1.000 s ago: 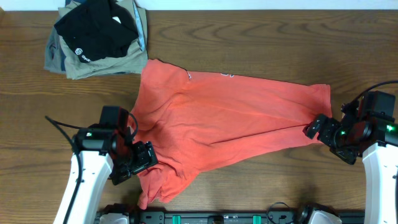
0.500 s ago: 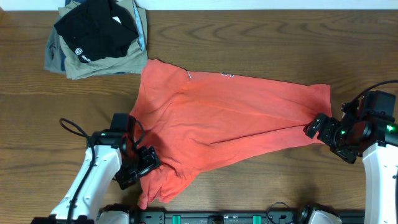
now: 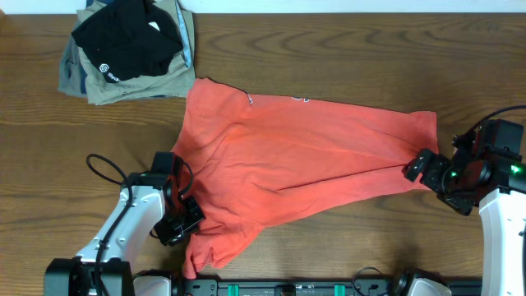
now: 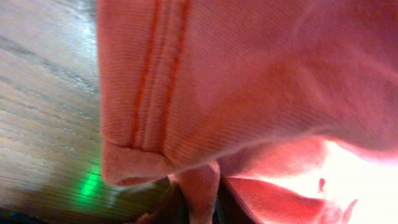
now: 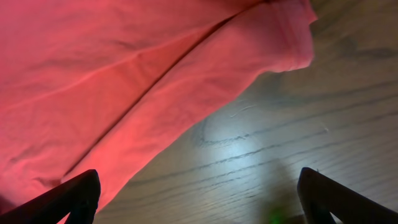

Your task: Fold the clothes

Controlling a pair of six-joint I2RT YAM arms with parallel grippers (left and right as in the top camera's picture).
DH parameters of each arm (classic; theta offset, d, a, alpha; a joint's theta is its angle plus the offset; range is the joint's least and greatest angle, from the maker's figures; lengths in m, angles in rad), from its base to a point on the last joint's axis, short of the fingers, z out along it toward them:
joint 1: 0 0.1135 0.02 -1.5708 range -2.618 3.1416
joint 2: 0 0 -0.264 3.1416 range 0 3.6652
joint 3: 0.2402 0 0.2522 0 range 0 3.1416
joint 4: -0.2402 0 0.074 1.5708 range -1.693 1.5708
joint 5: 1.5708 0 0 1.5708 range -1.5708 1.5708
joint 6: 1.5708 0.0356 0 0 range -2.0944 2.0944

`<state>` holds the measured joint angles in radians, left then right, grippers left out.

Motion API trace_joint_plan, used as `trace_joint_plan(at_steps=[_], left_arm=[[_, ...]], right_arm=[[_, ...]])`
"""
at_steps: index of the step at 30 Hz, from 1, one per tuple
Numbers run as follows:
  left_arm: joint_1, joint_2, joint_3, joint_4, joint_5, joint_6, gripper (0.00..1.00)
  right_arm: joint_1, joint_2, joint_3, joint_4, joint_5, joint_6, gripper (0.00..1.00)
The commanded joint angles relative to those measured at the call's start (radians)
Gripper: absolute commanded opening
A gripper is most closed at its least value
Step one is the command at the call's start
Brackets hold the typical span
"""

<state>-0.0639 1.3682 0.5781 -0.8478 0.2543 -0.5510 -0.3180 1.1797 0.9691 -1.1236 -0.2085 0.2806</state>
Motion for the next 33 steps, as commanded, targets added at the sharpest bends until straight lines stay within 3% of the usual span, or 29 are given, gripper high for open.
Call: trace_joint_plan(at_steps=[1, 9, 14, 19, 21, 33], left_arm=[[-0.001, 0.005, -0.008, -0.003, -0.011, -0.001, 0.06], [-0.001, 0.005, -0.008, -0.003, -0.011, 0.000, 0.06], [-0.001, 0.005, -0.008, -0.006, -0.011, 0.000, 0.06], [-0.001, 0.005, -0.008, -0.006, -0.011, 0.000, 0.06], [-0.001, 0.005, -0.008, -0.005, -0.011, 0.000, 0.06], [-0.001, 0.005, -0.008, 0.001, -0.011, 0.000, 0.06]], right_arm=[[0.011, -0.005, -0.005, 0.016, 0.098, 0.069, 0.99], [-0.014, 0.036, -0.045, 0.093, 0.198, 0.179, 0.99], [-0.113, 0.078, -0.104, 0.149, 0.206, 0.213, 0.99], [-0.236, 0.119, -0.143, 0.173, 0.180, 0.179, 0.72], [-0.267, 0.136, -0.152, 0.175, 0.140, 0.137, 0.67], [-0.268, 0.262, -0.166, 0.204, 0.112, 0.115, 0.66]])
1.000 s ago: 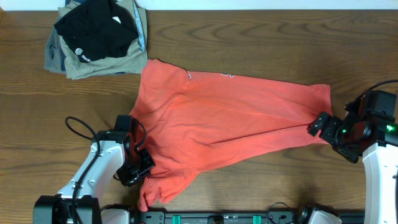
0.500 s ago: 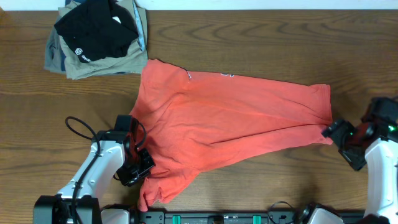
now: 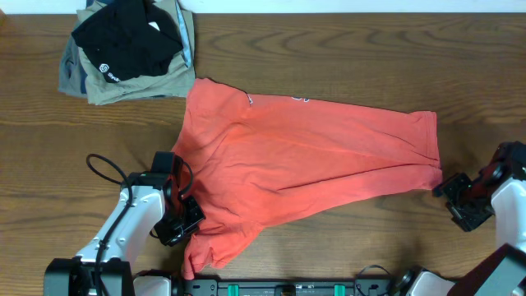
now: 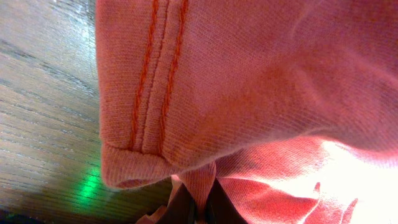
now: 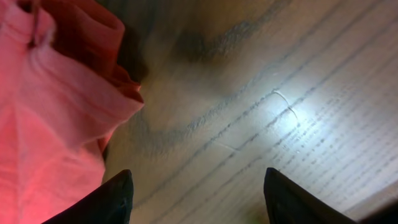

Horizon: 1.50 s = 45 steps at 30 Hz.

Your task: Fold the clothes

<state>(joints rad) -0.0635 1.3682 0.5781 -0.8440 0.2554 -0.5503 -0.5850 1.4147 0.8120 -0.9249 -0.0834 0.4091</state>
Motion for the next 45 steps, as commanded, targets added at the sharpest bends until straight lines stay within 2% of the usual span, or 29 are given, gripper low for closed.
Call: trace_joint_plan(at_steps=[1, 18, 22, 25, 28, 30, 34, 36, 40, 42, 45], left_arm=[[-0.002, 0.005, -0.008, -0.003, -0.013, -0.001, 0.06], [-0.002, 0.005, -0.008, -0.003, -0.013, -0.001, 0.06], [-0.002, 0.005, -0.008, -0.003, -0.013, -0.001, 0.06], [-0.002, 0.005, -0.008, -0.003, -0.013, -0.001, 0.06], [-0.002, 0.005, -0.008, -0.003, -0.013, -0.001, 0.06], [-0.002, 0.005, -0.008, -0.003, -0.013, -0.001, 0.06], [-0.002, 0.005, -0.008, -0.003, -0.013, -0.001, 0.06], [-0.002, 0.005, -0.008, -0.003, -0.013, -0.001, 0.06], [-0.002, 0.005, -0.008, -0.003, -0.013, -0.001, 0.06], [-0.002, 0.005, -0.008, -0.003, -0.013, -0.001, 0.06], [-0.002, 0.005, -0.008, -0.003, -0.013, -0.001, 0.06]], right_arm=[[0.000, 0.039, -0.008, 0.011, -0.015, -0.014, 0.66], [0.004, 0.175, -0.008, 0.148, -0.077, -0.010, 0.64], [0.007, 0.175, -0.008, 0.180, -0.106, -0.003, 0.47], [0.011, 0.175, -0.008, 0.203, -0.109, 0.017, 0.26], [0.013, 0.175, -0.008, 0.216, -0.109, 0.017, 0.17], [0.016, 0.175, -0.008, 0.227, -0.109, 0.018, 0.15], [0.042, 0.175, -0.008, 0.243, -0.134, 0.026, 0.18], [0.062, 0.175, -0.008, 0.246, -0.135, 0.032, 0.26], [0.096, 0.175, -0.008, 0.251, -0.126, 0.031, 0.50], [0.102, 0.175, -0.008, 0.257, -0.111, 0.031, 0.58], [0.104, 0.175, -0.008, 0.263, -0.076, 0.031, 0.62]])
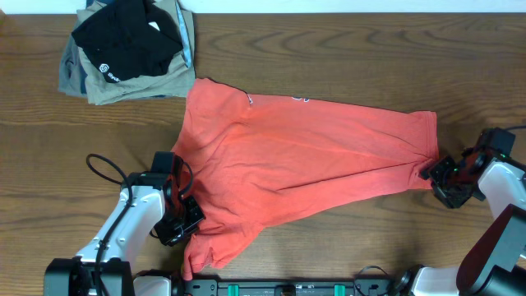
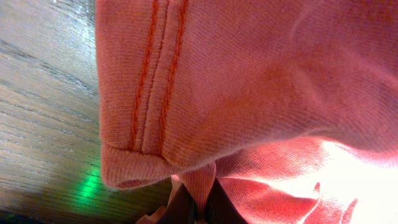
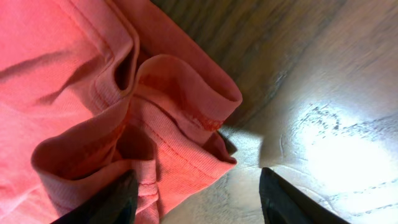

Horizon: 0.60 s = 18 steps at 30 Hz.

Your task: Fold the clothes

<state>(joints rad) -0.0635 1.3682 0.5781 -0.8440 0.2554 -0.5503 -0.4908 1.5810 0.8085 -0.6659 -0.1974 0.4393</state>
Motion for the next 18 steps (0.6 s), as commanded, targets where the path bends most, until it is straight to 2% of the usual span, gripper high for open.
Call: trace_joint_plan(at_steps=[1, 6, 16, 18], left_arm=[[-0.002, 0.005, -0.008, -0.003, -0.013, -0.001, 0.06], [-0.002, 0.005, -0.008, -0.003, -0.013, -0.001, 0.06], [-0.002, 0.005, -0.008, -0.003, -0.013, 0.000, 0.06], [-0.002, 0.005, -0.008, -0.003, -0.013, -0.001, 0.07]], right_arm=[[0.010, 0.009, -0.005, 0.004, 0.046, 0.001, 0.63], [0.010, 0.009, -0.005, 0.021, 0.047, 0.001, 0.60], [0.014, 0.009, -0.005, 0.021, 0.043, -0.025, 0.61], [0.014, 0.009, -0.005, 0.019, 0.050, -0.025, 0.58]])
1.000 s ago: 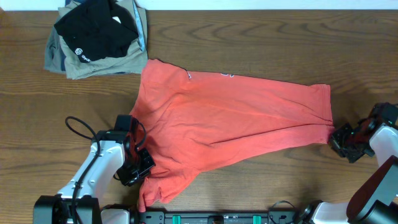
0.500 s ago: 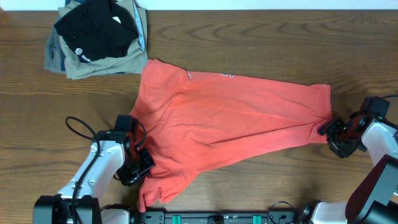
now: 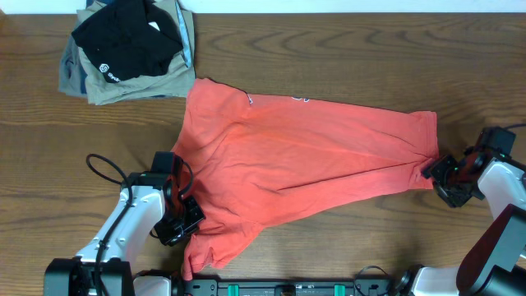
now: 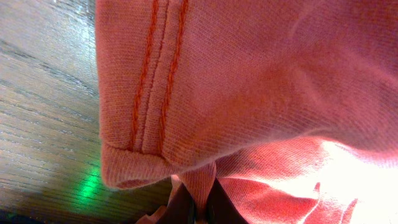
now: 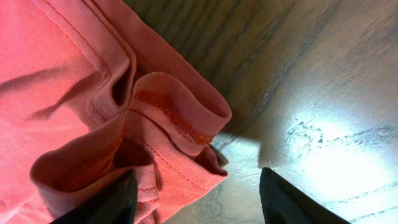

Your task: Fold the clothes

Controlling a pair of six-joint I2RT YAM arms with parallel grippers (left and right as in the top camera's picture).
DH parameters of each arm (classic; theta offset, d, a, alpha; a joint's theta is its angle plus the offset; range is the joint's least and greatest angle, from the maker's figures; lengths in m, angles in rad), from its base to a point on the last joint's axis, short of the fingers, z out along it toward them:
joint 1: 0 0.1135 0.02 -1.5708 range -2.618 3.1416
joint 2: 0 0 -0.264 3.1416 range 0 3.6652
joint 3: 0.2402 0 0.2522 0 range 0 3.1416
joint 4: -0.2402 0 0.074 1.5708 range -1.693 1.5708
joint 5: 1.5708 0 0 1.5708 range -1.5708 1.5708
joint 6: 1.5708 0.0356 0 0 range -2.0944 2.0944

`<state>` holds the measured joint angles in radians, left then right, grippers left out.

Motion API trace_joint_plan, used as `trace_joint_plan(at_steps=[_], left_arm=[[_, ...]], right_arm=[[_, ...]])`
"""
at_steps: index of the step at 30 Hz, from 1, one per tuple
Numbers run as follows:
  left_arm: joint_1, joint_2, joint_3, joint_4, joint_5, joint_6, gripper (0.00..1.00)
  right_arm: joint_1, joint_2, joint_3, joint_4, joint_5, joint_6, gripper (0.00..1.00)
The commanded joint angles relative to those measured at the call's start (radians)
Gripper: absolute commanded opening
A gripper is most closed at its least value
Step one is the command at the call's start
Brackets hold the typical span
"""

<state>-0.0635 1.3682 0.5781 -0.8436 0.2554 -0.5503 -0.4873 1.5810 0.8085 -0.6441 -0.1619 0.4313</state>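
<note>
An orange-red shirt (image 3: 296,156) lies spread across the middle of the wooden table. My left gripper (image 3: 182,218) is shut on the shirt's near left hem; in the left wrist view the stitched hem (image 4: 155,81) fills the frame and a pinch of cloth runs down between the dark fingers (image 4: 180,199). My right gripper (image 3: 440,177) stands open at the shirt's bunched right corner (image 5: 168,130), its dark fingers (image 5: 106,199) on either side of the folded hem, with bare wood on the right.
A pile of clothes (image 3: 127,49), black on olive, sits at the far left corner. The table's near edge with the arm bases (image 3: 329,288) runs along the bottom. A black cable loops by the left arm (image 3: 103,168).
Almost nothing has changed. My right gripper has shifted very slightly at the shirt's right corner. The left gripper and the shirt are where they were.
My left gripper stayed shut on the near left hem throughout. My right gripper was at the shirt's right edge, then was off to the right over bare wood, then was back at the bunched right corner, where it stands open now.
</note>
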Motion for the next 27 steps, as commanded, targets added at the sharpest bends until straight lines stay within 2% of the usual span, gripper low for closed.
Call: trace_joint_plan(at_steps=[1, 4, 18, 23, 27], left_arm=[[-0.002, 0.005, -0.008, -0.003, -0.013, 0.000, 0.06], [-0.002, 0.005, -0.008, -0.003, -0.013, 0.000, 0.07], [-0.002, 0.005, -0.008, -0.003, -0.013, 0.000, 0.07], [-0.002, 0.005, -0.008, -0.003, -0.013, 0.000, 0.06], [-0.002, 0.005, -0.008, -0.003, -0.013, 0.003, 0.07]], right_arm=[[0.011, 0.009, -0.007, -0.003, 0.016, -0.018, 0.55], [0.011, 0.009, -0.020, 0.008, 0.016, -0.017, 0.46], [0.011, 0.009, -0.061, 0.054, 0.016, -0.013, 0.31], [0.011, 0.009, -0.062, 0.056, 0.029, -0.012, 0.21], [0.011, 0.009, -0.061, 0.047, 0.042, -0.011, 0.06]])
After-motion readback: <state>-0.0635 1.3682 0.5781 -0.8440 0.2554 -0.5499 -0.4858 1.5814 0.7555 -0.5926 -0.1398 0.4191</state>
